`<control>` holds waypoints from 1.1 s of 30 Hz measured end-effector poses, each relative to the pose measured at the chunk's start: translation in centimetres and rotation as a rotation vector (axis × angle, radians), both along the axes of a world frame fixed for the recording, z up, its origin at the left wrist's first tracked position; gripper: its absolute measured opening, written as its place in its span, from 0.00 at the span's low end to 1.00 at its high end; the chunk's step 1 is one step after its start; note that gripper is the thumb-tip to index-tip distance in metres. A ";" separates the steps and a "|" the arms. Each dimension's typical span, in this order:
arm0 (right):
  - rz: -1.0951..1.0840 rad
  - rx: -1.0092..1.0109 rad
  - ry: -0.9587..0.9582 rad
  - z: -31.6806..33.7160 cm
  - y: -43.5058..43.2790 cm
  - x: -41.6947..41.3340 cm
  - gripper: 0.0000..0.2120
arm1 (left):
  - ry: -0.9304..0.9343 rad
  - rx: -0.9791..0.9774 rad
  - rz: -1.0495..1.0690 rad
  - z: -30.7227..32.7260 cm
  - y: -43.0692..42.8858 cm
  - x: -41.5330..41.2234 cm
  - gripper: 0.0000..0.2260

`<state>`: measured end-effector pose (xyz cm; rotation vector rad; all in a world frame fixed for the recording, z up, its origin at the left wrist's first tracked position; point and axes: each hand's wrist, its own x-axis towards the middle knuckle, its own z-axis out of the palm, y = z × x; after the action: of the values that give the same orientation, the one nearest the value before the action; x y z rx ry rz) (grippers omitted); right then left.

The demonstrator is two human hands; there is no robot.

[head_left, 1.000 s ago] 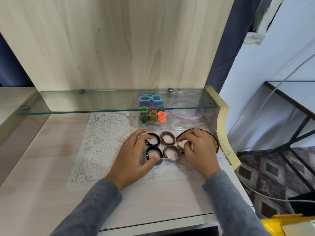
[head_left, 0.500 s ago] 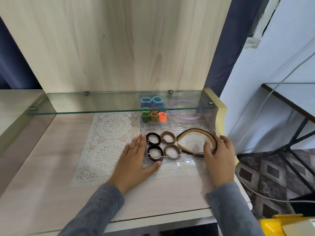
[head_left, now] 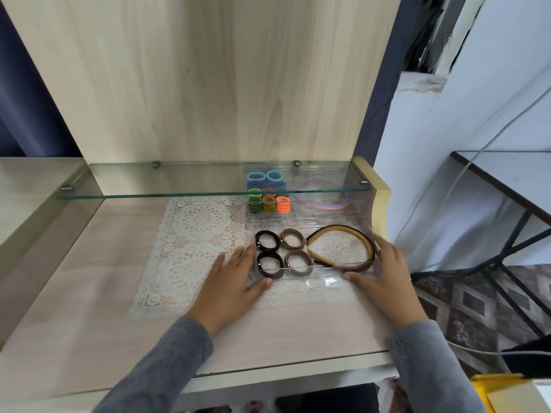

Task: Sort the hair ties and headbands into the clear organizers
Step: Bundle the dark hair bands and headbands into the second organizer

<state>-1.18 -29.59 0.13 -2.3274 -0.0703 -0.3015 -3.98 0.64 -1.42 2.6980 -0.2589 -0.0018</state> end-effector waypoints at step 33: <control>0.029 0.085 0.008 0.9 0.3 1.0 0.41 | 0.004 -0.095 0.044 0.3 1.4 1.0 0.34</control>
<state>-0.23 -29.29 1.00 -2.2408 -0.0857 -0.2757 -2.97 2.05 -1.14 2.6085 -0.1936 0.0173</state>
